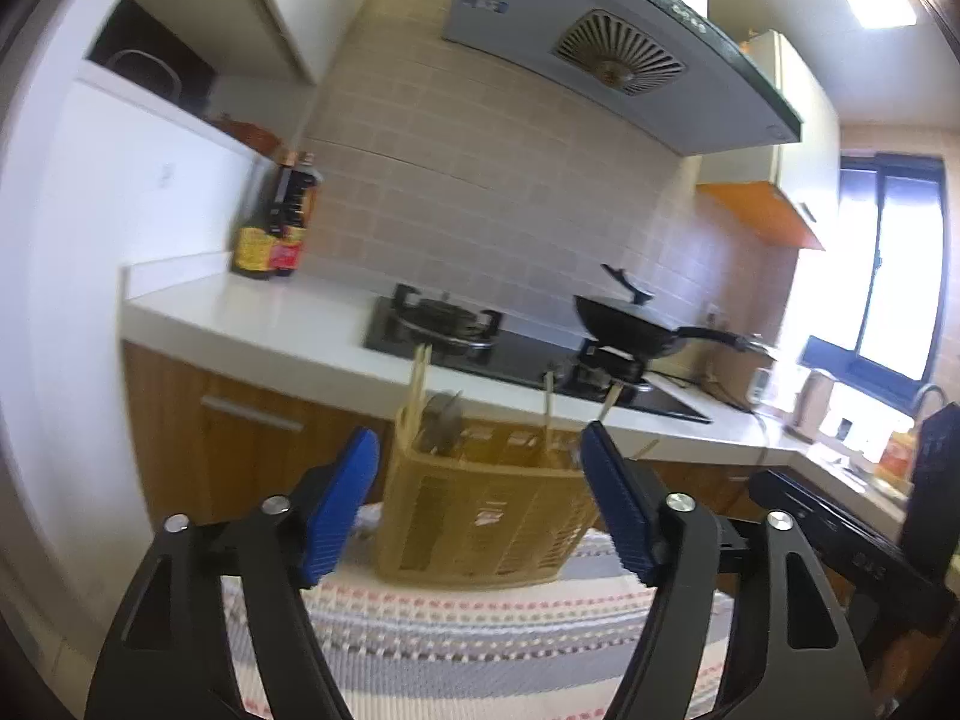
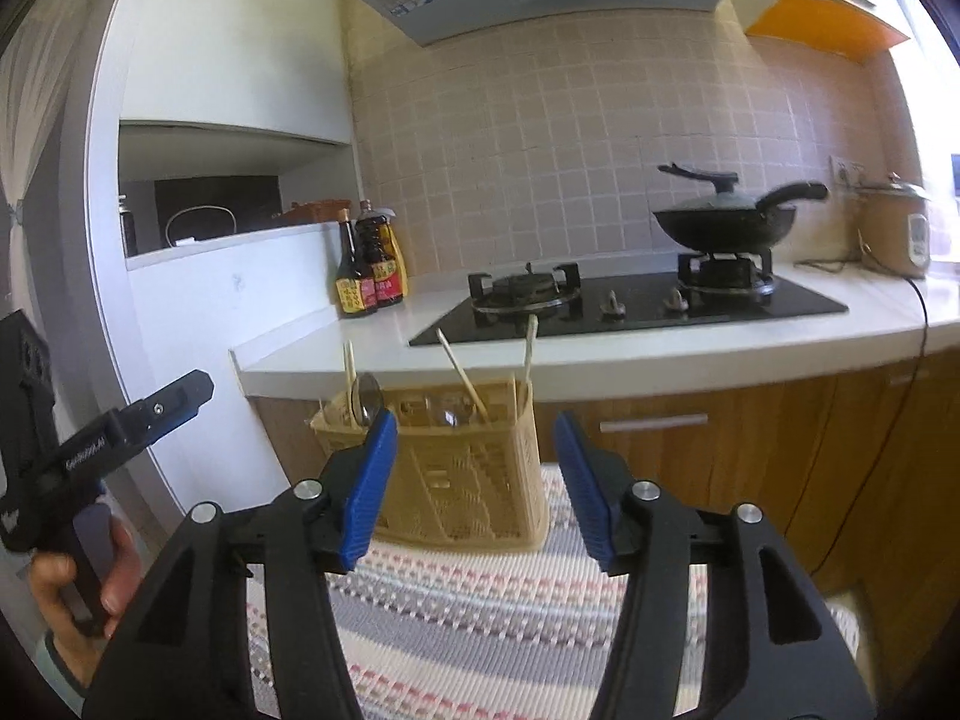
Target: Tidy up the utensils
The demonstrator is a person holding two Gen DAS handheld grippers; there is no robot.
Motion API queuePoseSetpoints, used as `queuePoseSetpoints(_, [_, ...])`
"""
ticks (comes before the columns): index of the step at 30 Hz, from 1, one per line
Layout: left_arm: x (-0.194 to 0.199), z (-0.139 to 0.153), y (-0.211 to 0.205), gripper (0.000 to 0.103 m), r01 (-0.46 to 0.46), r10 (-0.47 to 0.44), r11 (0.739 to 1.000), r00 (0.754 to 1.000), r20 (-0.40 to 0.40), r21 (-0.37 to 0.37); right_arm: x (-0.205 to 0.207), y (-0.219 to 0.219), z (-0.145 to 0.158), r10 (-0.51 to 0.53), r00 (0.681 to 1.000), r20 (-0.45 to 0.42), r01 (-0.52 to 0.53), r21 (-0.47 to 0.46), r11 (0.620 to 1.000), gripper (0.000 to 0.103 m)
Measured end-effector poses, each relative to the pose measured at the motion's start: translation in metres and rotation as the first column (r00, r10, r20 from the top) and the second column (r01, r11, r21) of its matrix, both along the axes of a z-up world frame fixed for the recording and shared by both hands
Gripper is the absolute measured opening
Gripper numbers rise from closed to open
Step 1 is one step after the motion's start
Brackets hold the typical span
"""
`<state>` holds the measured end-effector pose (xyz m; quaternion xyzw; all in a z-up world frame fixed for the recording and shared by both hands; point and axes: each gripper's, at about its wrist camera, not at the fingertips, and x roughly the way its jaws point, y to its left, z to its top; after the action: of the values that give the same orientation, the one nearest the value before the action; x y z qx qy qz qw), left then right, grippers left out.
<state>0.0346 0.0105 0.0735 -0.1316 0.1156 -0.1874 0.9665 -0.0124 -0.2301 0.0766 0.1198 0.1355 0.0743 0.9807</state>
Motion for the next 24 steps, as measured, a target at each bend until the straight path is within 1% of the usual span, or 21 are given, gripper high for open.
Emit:
queuePoseSetpoints(1, [-0.003, -0.007, -0.003, 0.074, -0.024, 0.024, 1.000, 1.000, 0.002, 0.008, -0.003, 0.001, -0.006, -0.018, 1.000, 0.008, 0.018, -0.003, 1.000, 0.069])
queuePoseSetpoints(2, [-0.007, -0.017, -0.008, 0.075, -0.062, 0.062, 0.998, 0.998, 0.002, 0.019, -0.006, 0.004, -0.014, -0.055, 0.998, 0.015, 0.055, -0.015, 0.998, 0.069])
queuePoseSetpoints(4, [-0.012, -0.028, -0.014, 0.079, -0.102, 0.102, 0.994, 0.995, 0.009, 0.040, -0.005, 0.008, -0.022, -0.086, 0.996, 0.014, 0.087, -0.040, 0.995, 0.069])
queuePoseSetpoints(7, [-0.016, -0.036, -0.021, 0.082, -0.157, 0.155, 0.984, 0.987, 0.031, 0.084, -0.003, 0.012, -0.034, -0.111, 0.994, 0.006, 0.112, -0.060, 0.992, 0.069])
queuePoseSetpoints(9, [-0.020, -0.039, -0.023, 0.085, -0.187, 0.182, 0.977, 0.982, 0.058, 0.099, -0.003, 0.009, -0.038, -0.110, 0.994, 0.007, 0.111, -0.052, 0.992, 0.072])
queuePoseSetpoints(11, [-0.024, -0.043, -0.025, 0.087, -0.225, 0.216, 0.968, 0.973, 0.088, 0.112, -0.004, 0.005, -0.040, -0.126, 0.992, 0.021, 0.127, -0.047, 0.991, 0.077])
queuePoseSetpoints(13, [-0.025, -0.048, -0.028, 0.089, -0.233, 0.222, 0.964, 0.970, 0.096, 0.125, -0.005, 0.002, -0.044, -0.146, 0.989, 0.028, 0.148, -0.060, 0.987, 0.079])
queuePoseSetpoints(16, [-0.024, -0.052, -0.032, 0.090, -0.234, 0.220, 0.958, 0.971, 0.096, 0.167, -0.004, 0.005, -0.048, -0.160, 0.987, 0.031, 0.162, -0.105, 0.981, 0.080])
queuePoseSetpoints(18, [-0.024, -0.055, -0.033, 0.091, -0.253, 0.238, 0.951, 0.966, 0.102, 0.179, -0.005, 0.008, -0.051, -0.166, 0.986, 0.035, 0.169, -0.127, 0.977, 0.080])
queuePoseSetpoints(22, [-0.023, -0.060, -0.037, 0.093, -0.254, 0.237, 0.937, 0.966, 0.100, 0.238, -0.002, 0.011, -0.056, -0.154, 0.988, 0.012, 0.154, -0.129, 0.980, 0.083])
queuePoseSetpoints(24, [-0.022, -0.061, -0.038, 0.093, -0.277, 0.257, 0.925, 0.960, 0.106, 0.260, -0.001, 0.012, -0.057, -0.155, 0.988, 0.007, 0.154, -0.137, 0.978, 0.084])
